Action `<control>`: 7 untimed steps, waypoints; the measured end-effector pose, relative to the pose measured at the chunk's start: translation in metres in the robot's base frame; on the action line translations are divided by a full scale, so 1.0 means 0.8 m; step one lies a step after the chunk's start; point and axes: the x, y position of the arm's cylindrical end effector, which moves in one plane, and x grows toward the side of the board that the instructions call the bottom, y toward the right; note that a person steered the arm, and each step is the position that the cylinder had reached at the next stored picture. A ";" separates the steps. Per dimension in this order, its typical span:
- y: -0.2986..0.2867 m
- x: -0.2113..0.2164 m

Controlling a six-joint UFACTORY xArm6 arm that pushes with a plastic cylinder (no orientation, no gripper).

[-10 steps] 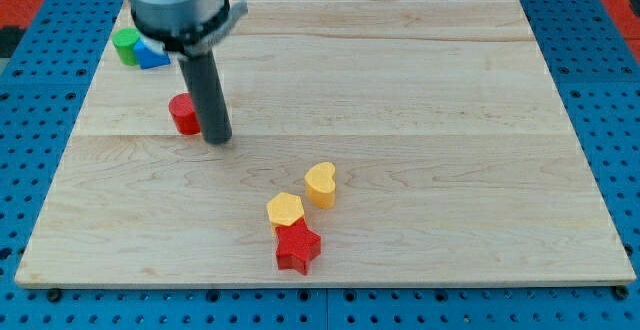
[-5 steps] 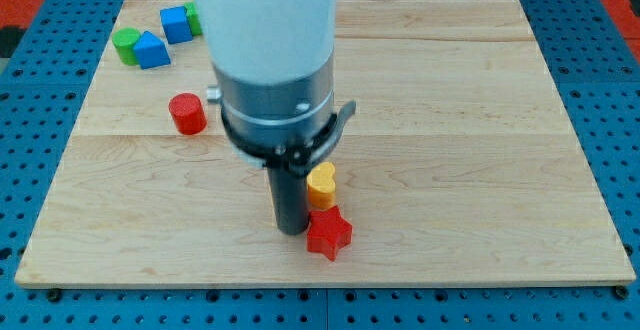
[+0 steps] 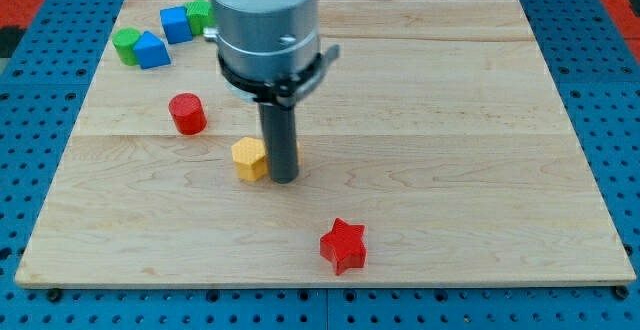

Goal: Place the yellow heart to the top center of the board

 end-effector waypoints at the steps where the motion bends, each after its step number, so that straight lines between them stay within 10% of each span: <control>1: -0.005 -0.026; 6: 0.100 -0.315; 7: 0.125 -0.146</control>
